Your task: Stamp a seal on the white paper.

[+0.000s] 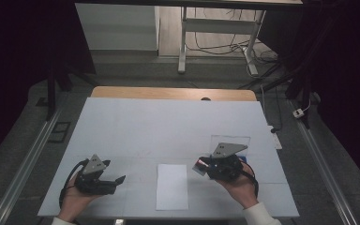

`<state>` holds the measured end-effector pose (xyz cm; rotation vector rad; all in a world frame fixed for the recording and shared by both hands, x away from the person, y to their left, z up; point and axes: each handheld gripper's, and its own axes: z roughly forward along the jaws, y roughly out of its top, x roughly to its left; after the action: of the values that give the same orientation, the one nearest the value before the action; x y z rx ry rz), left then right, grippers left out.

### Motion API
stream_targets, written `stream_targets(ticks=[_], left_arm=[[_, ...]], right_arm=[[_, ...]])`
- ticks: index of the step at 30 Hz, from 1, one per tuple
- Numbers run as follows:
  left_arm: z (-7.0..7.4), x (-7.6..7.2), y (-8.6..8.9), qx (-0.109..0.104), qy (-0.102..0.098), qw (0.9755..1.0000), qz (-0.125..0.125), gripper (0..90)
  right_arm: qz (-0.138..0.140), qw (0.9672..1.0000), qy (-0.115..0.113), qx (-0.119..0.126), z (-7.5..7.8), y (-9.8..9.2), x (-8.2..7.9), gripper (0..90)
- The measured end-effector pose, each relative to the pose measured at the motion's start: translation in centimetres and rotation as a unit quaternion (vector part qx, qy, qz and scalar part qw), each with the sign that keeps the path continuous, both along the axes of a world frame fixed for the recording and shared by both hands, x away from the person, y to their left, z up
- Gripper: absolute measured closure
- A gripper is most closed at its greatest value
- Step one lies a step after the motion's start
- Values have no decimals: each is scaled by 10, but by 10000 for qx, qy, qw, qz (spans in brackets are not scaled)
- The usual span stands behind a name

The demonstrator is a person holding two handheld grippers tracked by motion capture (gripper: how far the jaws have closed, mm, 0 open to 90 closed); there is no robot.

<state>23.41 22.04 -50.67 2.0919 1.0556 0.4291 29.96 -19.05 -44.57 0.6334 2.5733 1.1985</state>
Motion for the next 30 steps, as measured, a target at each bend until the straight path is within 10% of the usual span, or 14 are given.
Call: stream_targets(ticks=[30], left_arm=[[-1, 0, -1, 26, 24, 10000, -14, 180]], right_arm=[[415, 9989, 92, -198, -16, 40, -10, 701]])
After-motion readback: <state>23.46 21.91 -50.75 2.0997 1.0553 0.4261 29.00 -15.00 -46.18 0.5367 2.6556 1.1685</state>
